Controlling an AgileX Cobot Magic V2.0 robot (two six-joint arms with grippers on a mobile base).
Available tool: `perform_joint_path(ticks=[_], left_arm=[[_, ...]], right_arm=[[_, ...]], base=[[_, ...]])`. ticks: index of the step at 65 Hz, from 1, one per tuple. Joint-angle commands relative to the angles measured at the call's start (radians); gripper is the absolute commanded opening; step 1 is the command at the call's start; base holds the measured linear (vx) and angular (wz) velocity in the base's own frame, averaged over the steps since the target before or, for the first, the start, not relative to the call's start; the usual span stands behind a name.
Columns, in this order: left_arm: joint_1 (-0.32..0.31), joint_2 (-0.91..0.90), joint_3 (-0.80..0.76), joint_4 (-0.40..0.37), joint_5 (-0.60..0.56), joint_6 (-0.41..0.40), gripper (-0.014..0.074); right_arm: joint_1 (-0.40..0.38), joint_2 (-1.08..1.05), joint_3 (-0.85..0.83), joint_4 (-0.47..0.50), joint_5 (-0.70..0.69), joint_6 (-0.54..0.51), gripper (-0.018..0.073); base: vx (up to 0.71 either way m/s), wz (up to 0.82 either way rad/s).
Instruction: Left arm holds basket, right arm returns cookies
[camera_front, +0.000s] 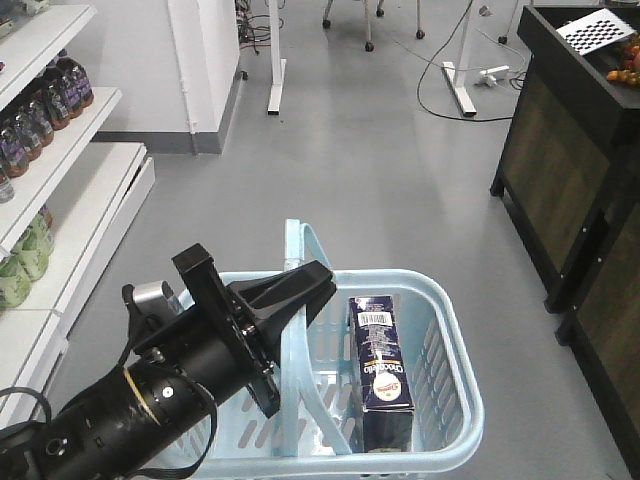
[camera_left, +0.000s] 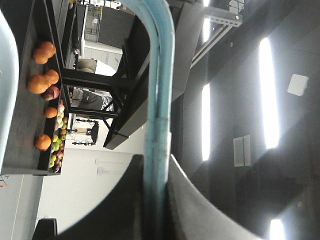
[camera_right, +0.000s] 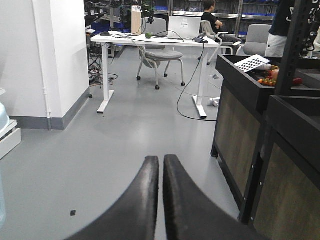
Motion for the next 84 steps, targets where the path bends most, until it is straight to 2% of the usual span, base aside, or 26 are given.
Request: perform_joint_path(ticks=[1,84], left_arm=[[-0.006,-0.040,-0.027,-0.012,-0.256,-0.002,-0.0003],[-0.006,-0.040,-0.027,-0.012,-0.256,-0.002,-0.0003]], right_arm=[[-0.004,-0.006,0.017,-0.005,-0.076,-0.006,-0.0006],[-0.004,-0.006,0.017,-0.005,-0.076,-0.006,-0.0006]], base=[[0.37,-0.01],[0.41,0.02]])
